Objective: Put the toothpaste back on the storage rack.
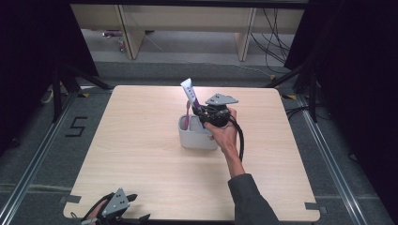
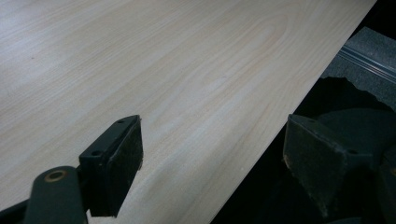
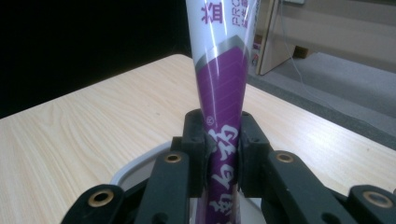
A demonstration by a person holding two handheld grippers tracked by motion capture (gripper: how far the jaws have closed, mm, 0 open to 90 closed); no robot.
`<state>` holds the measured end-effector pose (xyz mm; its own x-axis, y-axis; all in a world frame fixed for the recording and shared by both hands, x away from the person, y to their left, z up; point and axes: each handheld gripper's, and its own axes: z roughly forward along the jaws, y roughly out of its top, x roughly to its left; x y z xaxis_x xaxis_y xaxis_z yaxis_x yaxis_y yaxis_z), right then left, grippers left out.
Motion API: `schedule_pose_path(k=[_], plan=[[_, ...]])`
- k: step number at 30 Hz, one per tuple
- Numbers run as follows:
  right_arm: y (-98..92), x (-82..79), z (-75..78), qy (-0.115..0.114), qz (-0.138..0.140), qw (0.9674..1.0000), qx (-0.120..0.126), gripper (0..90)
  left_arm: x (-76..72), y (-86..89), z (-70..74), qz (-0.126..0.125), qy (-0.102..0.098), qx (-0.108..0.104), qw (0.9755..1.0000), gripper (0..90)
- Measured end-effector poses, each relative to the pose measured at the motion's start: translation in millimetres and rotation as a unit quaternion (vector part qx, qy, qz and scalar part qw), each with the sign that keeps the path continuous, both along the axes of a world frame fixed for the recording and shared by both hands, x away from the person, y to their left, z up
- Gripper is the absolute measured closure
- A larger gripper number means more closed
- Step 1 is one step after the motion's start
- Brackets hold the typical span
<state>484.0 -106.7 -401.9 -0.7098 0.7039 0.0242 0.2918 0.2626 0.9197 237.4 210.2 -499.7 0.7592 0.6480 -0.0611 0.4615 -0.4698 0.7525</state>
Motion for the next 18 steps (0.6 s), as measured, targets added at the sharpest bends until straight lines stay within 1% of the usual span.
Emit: schedule_pose_path(k=[1,3,4,5,6,8,9,10,11,12,13,15,16,17,18], plan=[[-0.3,-0.1,-1.2,0.001,0.002,1.0,-0.002,76.8,-0.6,-0.9,-0.7,0.006,0.002,-0.005,1.0,19.5],[-0.5,-0.1,-4.5,0.003,-0.002,1.0,-0.003,76.8,-0.3,-0.4,-0.2,0.0,-0.001,-0.002,1.0,19.5],[-0.9,0.6,-5.9,0.002,0.0,1.0,-0.007,76.8,-0.5,-0.2,0.2,0.0,-0.001,-0.001,1.0,19.6],[-1.1,0.6,-8.1,0.005,0.0,0.9999,-0.01,76.8,-0.2,0.0,0.2,0.001,-0.002,0.002,1.0,19.6],[-1.1,0.6,-8.1,0.005,0.0,0.9999,-0.01,76.8,-0.3,-0.3,-0.2,0.004,0.0,0.0,1.0,19.6],[-0.1,0.2,-10.1,0.007,0.001,0.9999,-0.012,76.8,0.0,-0.1,-0.1,0.002,-0.001,0.001,1.0,19.5],[0.2,-0.2,-10.7,0.009,0.001,0.9998,-0.018,76.8,-0.6,-0.8,-0.6,0.004,0.003,-0.005,1.0,19.5],[1.5,-0.7,-12.2,0.012,-0.002,0.9998,-0.014,76.8,-0.3,-0.4,-0.2,-0.001,0.0,-0.002,1.0,19.5],[1.3,-0.7,-12.5,0.011,0.001,0.9996,-0.027,76.8,-0.3,-0.4,-0.2,-0.001,-0.001,-0.002,1.0,19.6],[1.9,0.0,-14.0,0.006,-0.001,0.9996,-0.029,76.8,-0.5,-0.2,0.4,0.0,-0.001,0.0,1.0,19.5],[2.1,-0.4,-14.9,0.011,0.002,0.9995,-0.03,76.8,-0.5,0.0,0.2,0.004,0.0,0.0,1.0,19.5],[3.6,-1.8,-17.2,0.022,-0.005,0.9994,-0.027,76.7,-0.3,0.3,0.5,0.003,-0.002,0.003,1.0,19.5],[3.1,-1.2,-17.6,0.02,0.0,0.9992,-0.035,76.7,-0.3,0.2,0.4,0.004,-0.002,0.002,1.0,19.5],[3.2,-0.2,-18.9,0.008,-0.002,0.9993,-0.037,76.7,-0.5,-0.1,0.2,0.005,0.0,0.0,1.0,19.5],[4.0,-0.4,-20.0,0.016,-0.001,0.9994,-0.032,76.7,-0.7,-0.3,0.1,0.005,0.001,-0.001,1.0,19.5]])
